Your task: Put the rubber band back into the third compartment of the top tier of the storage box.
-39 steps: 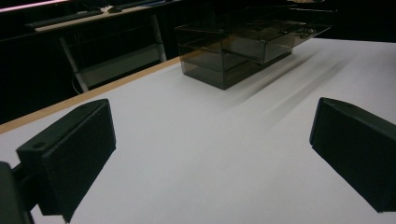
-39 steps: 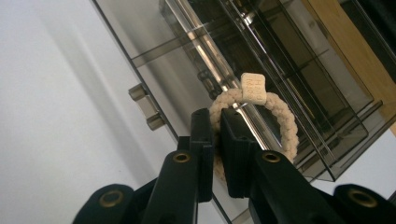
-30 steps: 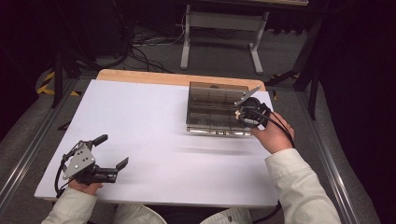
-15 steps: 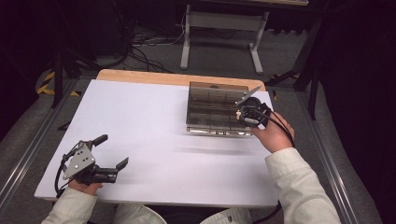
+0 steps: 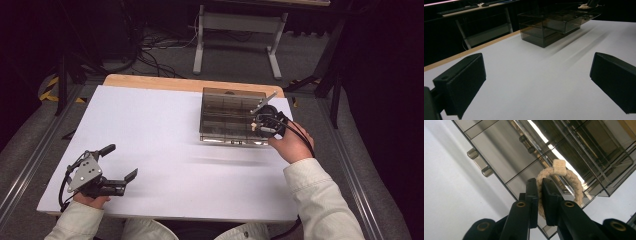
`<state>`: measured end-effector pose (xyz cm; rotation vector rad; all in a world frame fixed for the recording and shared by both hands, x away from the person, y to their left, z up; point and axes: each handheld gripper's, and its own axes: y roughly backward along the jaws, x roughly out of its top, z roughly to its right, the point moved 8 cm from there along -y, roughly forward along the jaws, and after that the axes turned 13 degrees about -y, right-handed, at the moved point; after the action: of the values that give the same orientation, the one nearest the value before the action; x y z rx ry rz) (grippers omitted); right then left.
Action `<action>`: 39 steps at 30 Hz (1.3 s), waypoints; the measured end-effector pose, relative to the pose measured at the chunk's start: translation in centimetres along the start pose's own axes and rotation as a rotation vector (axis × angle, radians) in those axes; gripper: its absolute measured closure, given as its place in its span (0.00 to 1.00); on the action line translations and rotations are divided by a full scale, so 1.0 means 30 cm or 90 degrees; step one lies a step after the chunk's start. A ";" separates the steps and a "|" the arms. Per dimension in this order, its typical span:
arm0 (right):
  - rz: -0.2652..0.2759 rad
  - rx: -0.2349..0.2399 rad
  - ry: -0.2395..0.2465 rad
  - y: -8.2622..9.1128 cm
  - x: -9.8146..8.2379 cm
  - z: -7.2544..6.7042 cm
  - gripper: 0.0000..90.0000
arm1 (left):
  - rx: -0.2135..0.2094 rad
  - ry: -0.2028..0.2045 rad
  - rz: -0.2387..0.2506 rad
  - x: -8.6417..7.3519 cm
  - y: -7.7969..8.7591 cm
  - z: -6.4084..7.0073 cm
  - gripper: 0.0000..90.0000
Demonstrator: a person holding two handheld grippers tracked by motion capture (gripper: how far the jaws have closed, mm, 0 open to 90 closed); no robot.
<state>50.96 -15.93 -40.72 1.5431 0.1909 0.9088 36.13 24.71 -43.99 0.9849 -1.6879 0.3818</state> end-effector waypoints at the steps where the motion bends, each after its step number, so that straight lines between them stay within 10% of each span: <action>1: -0.002 0.003 0.001 -0.002 0.000 -0.001 0.93 | 0.000 0.001 0.000 0.000 0.000 0.000 0.01; 24: -0.024 0.015 0.002 -0.023 -0.008 -0.006 0.92 | 0.004 0.002 -0.002 -0.002 -0.001 -0.002 0.01; 39: 0.049 0.003 0.035 0.026 0.025 -0.040 0.86 | 0.005 0.005 -0.006 -0.003 -0.004 -0.001 0.01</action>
<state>50.40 -14.73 -39.78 1.5388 0.1747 1.0131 36.24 24.70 -44.08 0.9953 -1.6762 0.3860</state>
